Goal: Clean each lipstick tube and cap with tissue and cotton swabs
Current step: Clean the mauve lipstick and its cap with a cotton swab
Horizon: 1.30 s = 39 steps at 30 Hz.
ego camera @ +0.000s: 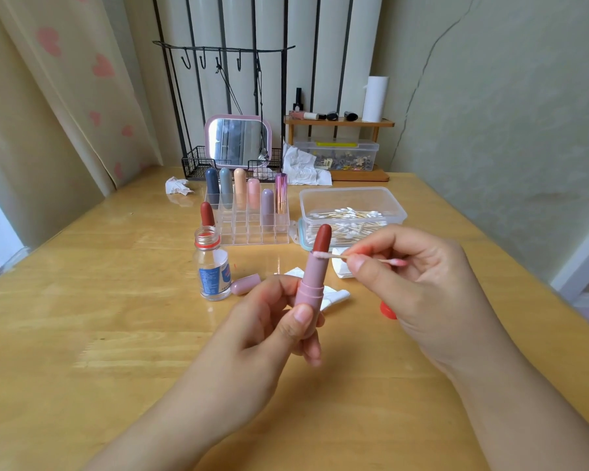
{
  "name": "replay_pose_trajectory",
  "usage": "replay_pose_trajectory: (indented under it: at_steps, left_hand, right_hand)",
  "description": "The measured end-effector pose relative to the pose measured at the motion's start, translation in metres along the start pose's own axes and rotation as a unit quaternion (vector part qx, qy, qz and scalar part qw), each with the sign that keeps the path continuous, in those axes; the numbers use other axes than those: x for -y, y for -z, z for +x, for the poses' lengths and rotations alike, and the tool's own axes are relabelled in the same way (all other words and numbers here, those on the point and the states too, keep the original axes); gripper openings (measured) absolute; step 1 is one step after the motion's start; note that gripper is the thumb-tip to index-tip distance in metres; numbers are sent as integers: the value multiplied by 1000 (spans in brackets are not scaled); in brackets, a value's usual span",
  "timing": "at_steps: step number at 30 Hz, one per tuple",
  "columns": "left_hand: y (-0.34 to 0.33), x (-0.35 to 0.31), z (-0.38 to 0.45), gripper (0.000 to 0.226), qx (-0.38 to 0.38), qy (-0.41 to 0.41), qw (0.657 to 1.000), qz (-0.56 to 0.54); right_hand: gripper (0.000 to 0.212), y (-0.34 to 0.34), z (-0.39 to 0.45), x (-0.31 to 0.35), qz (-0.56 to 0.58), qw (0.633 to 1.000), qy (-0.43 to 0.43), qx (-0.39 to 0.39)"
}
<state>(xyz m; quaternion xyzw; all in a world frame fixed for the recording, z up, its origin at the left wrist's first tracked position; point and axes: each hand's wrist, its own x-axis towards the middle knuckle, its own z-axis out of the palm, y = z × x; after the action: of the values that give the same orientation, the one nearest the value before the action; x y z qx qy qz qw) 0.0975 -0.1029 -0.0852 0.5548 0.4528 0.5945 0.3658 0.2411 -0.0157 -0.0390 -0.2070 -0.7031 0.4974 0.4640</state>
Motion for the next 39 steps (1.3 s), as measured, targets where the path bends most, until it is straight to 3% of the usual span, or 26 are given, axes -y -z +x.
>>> replay_pose_trajectory:
  at_steps: [3, 10, 13, 21, 24, 30, 33, 39]
  left_hand:
    - [1, 2, 0, 31, 10, 1, 1000, -4]
    - [2, 3, 0, 25, 35, 22, 997, -58]
    - [1, 1, 0, 18, 35, 46, 990, -125]
    - [1, 3, 9, 29, -9, 113, 941, -318]
    - [1, 3, 7, 38, 10, 114, 944, -310]
    - [0, 1, 3, 30, 7, 92, 956, -279]
    - [0, 3, 1, 31, 7, 86, 963, -254]
    - [0, 1, 0, 24, 12, 85, 960, -266]
  right_hand:
    - [9, 0, 0, 0, 9, 1000, -6, 1]
    - [9, 4, 3, -1, 9, 1000, -16, -19]
    - [9, 4, 2, -1, 5, 1000, -15, -19]
    - [5, 1, 1, 2, 3, 1000, -11, -16]
    - [8, -2, 0, 4, -2, 1000, -11, -15]
    - [15, -3, -2, 4, -12, 1000, -12, -17]
    - [2, -5, -3, 5, -21, 1000, 9, -8]
    - [3, -2, -2, 4, -35, 999, 14, -18]
